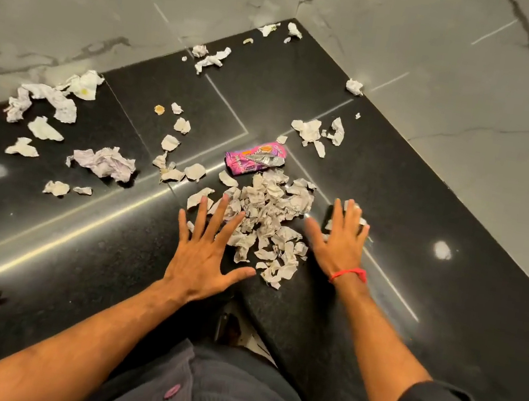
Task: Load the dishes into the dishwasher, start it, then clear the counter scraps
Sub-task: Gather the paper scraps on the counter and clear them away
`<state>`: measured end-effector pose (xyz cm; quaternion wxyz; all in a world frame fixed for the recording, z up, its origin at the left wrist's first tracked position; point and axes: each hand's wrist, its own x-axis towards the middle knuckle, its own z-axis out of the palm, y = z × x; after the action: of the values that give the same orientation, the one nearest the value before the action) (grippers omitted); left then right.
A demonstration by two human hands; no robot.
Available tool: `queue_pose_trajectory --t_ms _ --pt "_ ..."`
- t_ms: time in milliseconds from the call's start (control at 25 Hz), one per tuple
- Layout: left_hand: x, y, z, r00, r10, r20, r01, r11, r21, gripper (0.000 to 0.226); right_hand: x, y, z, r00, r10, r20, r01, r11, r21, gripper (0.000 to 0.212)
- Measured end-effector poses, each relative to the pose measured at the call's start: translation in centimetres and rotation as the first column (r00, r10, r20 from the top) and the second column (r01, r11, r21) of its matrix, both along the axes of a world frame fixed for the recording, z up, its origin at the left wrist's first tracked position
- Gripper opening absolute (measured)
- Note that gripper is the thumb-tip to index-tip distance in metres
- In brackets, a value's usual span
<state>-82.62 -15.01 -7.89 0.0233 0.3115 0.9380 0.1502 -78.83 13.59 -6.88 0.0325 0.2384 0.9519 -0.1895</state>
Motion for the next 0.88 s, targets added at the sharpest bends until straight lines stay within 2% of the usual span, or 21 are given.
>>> queue_pose_trajectory --t_ms 160,240,320,400,480,560,680,800,880 --pt "0.9 4.7 0.5 0.973 -0.216 -0.078 0.201 0.965 -0.166 0.098 -2.0 -5.1 -0.3 0.984 0.075 -0.162 -0.112 0.965 -0.237 0.07" --pt "0.3 5.5 0.6 0.973 -0.206 -0.102 0.178 0.956 -0.232 0.085 -1.1 -4.5 0.2 0.946 0.028 -0.323 -0.144 0.93 -0.339 0.069" --pt "-1.3 5.0 0.9 0.984 -0.132 -0.121 0.096 0.959 -0.266 0.078 0.5 -2.3 0.5 0.916 0.061 -0.396 -0.184 0.943 -0.278 0.087" --pt "-3.0 3.7 1.3 0.99 -0.071 -0.12 0.035 0.961 -0.276 0.078 2.3 -0.4 0.2 0.949 0.16 -0.272 -0.21 0.964 -0.165 0.112" --pt "-3.9 2.6 1.8 0.991 -0.08 -0.107 0.05 0.966 -0.252 0.085 3.2 0.0 -0.5 0.957 0.26 -0.128 -0.267 0.963 -0.038 0.124" --pt "-4.4 2.3 2.3 0.988 -0.128 -0.085 0.108 0.971 -0.212 0.089 2.6 -1.4 -1.2 0.939 0.332 -0.091 -0.329 0.943 0.042 0.123" --pt "-6.2 3.3 3.3 0.995 -0.101 -0.021 0.096 0.981 -0.167 0.082 -0.7 -4.5 -1.1 0.911 0.385 -0.148 -0.383 0.923 0.042 0.111" --pt "-8.6 4.5 4.0 0.997 -0.028 0.068 0.04 0.982 -0.183 0.07 -4.5 -4.6 -0.4 0.891 0.285 -0.352 -0.332 0.94 -0.079 0.096" --pt "-10.4 5.1 4.5 0.996 -0.03 0.081 0.047 0.976 -0.213 0.069 -8.0 -1.8 0.4 0.864 0.182 -0.47 -0.263 0.958 -0.114 0.088"
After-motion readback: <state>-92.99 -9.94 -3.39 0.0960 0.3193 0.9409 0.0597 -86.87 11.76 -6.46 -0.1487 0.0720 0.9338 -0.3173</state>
